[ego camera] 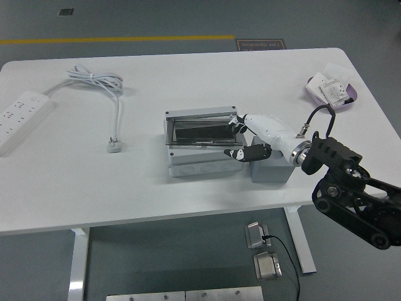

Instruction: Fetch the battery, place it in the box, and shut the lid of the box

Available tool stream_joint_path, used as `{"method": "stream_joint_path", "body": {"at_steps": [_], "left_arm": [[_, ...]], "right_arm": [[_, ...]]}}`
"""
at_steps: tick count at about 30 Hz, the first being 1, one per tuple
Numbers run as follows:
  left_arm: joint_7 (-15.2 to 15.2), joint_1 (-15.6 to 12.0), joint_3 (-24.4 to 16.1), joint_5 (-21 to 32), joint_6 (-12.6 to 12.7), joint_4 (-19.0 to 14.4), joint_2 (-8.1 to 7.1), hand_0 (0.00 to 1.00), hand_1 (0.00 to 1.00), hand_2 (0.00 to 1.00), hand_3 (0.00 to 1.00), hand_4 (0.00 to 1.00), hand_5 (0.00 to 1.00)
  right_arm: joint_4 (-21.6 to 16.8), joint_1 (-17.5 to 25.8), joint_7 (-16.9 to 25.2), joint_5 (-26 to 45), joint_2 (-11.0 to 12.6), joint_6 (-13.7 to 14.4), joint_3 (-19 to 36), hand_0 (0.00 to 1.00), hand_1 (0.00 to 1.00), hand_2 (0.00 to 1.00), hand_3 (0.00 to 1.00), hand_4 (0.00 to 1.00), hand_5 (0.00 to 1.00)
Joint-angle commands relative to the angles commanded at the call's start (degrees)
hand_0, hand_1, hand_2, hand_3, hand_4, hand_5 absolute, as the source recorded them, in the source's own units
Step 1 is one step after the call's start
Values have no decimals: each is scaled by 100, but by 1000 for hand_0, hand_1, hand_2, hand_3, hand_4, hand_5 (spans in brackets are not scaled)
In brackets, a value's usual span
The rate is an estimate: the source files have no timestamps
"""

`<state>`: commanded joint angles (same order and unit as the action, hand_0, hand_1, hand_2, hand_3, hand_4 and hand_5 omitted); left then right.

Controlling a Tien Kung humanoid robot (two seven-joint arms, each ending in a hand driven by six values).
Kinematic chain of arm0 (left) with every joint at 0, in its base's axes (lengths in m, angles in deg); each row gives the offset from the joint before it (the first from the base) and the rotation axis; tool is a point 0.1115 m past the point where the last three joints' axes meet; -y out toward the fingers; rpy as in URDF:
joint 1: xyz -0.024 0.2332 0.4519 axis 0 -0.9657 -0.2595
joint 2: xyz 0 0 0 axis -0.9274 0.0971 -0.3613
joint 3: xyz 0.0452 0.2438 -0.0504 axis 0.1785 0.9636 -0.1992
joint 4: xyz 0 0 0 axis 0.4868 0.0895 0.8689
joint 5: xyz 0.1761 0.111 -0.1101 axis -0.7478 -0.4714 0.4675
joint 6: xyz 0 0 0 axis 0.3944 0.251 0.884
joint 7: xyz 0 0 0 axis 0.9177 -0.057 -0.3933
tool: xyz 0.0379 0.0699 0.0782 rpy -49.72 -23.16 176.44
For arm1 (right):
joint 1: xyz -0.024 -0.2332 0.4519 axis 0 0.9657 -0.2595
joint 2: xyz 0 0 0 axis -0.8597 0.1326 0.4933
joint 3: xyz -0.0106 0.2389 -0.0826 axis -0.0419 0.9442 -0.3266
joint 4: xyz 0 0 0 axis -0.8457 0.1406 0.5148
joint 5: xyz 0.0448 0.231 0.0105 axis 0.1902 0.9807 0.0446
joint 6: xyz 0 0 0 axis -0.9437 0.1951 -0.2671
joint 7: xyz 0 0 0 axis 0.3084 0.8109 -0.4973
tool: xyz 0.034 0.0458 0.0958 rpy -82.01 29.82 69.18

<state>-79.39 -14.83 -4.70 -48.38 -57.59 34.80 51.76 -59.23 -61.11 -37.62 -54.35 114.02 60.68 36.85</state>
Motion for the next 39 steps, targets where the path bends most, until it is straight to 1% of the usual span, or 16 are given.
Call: {"method": "stream_joint_path", "body": {"at_steps": [19, 27, 39], "left_arm": [[5, -30, 10, 43, 9, 1, 17, 668, 723, 682, 626, 633, 182], [9, -28, 14, 52, 6, 3, 18, 669, 723, 682, 626, 633, 181], [31, -17, 56, 100, 6, 8, 0, 669, 723, 682, 626, 634, 183]], "right_arm": [[-594, 560, -79, 51, 227, -4, 315, 617, 664, 653, 732, 821, 460], [-558, 642, -60, 127, 158, 5, 259, 612, 663, 655, 734, 819, 464], [-373, 576, 11, 161, 7, 41, 244, 601, 662, 656, 735, 818, 470]]}}
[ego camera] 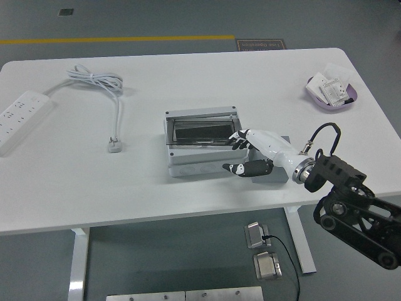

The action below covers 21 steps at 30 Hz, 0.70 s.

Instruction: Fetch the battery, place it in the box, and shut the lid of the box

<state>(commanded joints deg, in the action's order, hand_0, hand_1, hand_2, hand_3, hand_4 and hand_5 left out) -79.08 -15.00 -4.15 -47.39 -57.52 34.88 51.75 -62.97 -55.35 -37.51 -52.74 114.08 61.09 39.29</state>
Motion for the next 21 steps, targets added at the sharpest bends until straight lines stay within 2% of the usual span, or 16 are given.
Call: {"method": "stream_joint_path", "body": {"at_steps": [14, 21], "left_arm": [[29, -7, 81, 67, -8, 4, 7, 669, 723, 683, 626, 634, 183], [62, 11, 150, 123, -14, 13, 9, 669, 723, 683, 627, 636, 186]], "right_arm": [[141, 18, 97, -10, -101, 86, 124, 598, 661, 656, 735, 817, 475], [474, -171, 212, 108, -278, 131, 56, 590, 659, 657, 734, 816, 478]]}}
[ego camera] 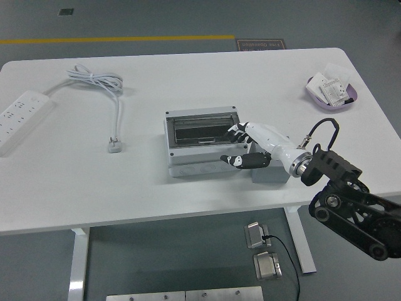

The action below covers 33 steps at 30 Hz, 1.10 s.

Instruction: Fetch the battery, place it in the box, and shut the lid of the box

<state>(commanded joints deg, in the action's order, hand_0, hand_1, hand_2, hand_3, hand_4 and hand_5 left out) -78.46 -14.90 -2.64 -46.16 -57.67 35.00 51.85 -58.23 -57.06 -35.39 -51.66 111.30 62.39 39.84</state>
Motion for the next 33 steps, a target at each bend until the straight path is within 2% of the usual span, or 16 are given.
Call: {"method": "stream_joint_path", "body": {"at_steps": [6, 16, 21, 33], "left_arm": [[6, -10, 22, 16, -2, 1, 5, 669, 723, 683, 627, 636, 188], [-3, -22, -4, -11, -3, 1, 2, 669, 722, 685, 627, 636, 189], [3, -12, 7, -5, -6, 3, 3, 669, 723, 684, 627, 637, 190], [-21, -13, -48, -82, -7, -2, -1, 669, 723, 684, 627, 637, 191]], "right_arm": [[1, 50, 5, -31, -29, 16, 21, 588, 656, 657, 729, 813, 477], [-472, 287, -90, -225, 152, 5, 338, 587, 657, 654, 722, 807, 492], [-452, 303, -78, -219, 169, 15, 396, 583, 655, 653, 719, 804, 490], [-277, 312, -25, -155, 13, 43, 297, 582, 653, 651, 713, 798, 499]]}}
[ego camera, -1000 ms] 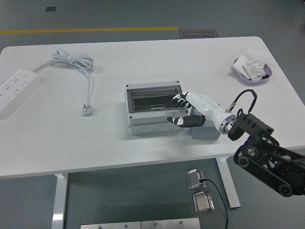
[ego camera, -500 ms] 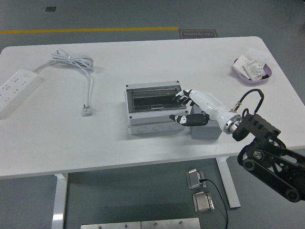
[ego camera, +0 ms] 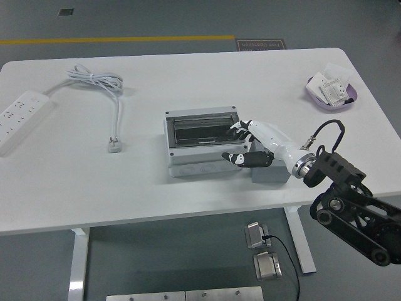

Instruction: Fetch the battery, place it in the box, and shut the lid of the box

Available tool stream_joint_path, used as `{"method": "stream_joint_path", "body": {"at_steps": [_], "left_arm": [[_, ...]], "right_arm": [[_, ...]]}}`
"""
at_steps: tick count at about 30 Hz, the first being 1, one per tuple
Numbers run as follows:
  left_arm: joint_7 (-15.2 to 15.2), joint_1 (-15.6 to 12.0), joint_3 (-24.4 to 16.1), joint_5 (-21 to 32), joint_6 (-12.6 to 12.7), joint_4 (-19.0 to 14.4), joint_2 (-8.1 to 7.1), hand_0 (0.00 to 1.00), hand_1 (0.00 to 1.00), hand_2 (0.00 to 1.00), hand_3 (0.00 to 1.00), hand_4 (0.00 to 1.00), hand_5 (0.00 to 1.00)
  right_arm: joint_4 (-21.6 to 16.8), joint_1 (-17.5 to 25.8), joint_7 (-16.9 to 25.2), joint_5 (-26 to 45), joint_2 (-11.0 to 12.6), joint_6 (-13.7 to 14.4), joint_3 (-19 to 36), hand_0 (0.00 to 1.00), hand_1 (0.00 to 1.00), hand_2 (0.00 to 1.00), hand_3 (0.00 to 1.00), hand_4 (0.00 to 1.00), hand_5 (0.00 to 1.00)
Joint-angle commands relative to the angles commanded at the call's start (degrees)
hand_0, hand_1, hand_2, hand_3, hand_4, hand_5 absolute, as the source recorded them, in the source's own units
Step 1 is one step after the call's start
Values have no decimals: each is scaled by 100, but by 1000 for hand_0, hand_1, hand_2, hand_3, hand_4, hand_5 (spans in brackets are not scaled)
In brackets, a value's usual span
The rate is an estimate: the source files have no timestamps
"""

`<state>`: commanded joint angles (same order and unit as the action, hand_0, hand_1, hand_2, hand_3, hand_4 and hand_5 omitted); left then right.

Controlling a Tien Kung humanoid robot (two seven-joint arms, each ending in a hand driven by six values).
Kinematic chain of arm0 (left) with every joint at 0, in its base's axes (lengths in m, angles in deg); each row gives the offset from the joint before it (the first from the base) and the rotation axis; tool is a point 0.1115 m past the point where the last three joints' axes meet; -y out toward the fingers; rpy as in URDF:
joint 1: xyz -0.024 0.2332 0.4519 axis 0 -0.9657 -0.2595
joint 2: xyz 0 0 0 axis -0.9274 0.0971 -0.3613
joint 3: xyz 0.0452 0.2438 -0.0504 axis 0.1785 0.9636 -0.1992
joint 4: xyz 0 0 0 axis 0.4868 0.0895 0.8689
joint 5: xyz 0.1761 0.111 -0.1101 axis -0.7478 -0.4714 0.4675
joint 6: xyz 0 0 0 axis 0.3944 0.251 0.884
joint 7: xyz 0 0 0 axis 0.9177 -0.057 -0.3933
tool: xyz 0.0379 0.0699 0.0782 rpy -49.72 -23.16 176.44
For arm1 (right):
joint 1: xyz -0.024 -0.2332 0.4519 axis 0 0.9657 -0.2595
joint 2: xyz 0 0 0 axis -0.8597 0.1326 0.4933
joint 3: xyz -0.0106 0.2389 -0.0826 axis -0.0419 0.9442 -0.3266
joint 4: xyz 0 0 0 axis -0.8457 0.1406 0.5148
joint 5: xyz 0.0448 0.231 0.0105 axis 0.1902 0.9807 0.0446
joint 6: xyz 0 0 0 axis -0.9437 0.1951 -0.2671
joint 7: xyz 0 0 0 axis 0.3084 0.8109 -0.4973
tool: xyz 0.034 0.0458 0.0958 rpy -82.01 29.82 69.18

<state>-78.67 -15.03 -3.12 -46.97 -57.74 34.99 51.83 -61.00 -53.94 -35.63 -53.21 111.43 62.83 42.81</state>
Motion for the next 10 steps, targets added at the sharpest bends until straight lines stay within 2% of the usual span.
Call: {"method": "stream_joint_path", "body": {"at_steps": [10], "left_arm": [[-2, 19, -6, -10, 0, -1, 14, 669, 723, 684, 628, 636, 191]], "right_arm": [[81, -34, 30, 31, -94, 19, -56, 582, 652, 651, 711, 798, 501]]}}
